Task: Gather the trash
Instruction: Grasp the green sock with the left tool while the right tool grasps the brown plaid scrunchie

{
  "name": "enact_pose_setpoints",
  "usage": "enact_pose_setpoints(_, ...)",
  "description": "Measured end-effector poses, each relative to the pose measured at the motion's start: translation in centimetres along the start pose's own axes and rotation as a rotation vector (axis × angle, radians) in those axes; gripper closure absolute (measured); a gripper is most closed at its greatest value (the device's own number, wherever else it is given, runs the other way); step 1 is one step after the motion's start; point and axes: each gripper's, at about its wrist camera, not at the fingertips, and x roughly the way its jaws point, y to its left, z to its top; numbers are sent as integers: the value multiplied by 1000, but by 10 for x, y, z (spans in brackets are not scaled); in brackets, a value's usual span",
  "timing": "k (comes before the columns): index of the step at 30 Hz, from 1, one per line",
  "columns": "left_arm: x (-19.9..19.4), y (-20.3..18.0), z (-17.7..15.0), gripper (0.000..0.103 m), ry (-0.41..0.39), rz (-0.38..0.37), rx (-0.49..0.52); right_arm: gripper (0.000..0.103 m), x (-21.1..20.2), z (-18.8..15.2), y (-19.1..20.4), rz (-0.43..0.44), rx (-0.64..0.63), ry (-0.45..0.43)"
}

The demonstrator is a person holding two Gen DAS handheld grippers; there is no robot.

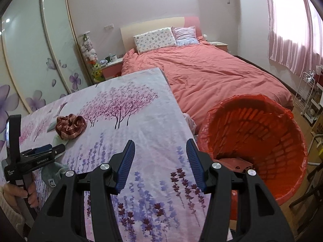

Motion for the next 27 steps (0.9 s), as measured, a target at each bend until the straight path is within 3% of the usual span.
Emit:
enact_pose_setpoints(5,0,6,1,85,-7,27,1,49,5,-3,13,21,-5,21)
enact_pose_setpoints(7,-3,15,1,89,-9,20,-8,49,7,-4,20,25,-16,24)
enact_pose_setpoints(15,-20,96,-10,89,-26,195,-116,49,15,-5,46,57,-54,44)
enact_pose_setpoints(17,-22,116,-12,82,-17,181,-176,49,18,-6,55,74,-62,54)
enact_pose_setpoints(19,-23,125,-13,81,-24,173,-215,49,23,-7,70,96,-82,63)
enact_pose_setpoints(27,-24,117,-14,78,-16,187,-196,49,45,0,124,193,-113,92)
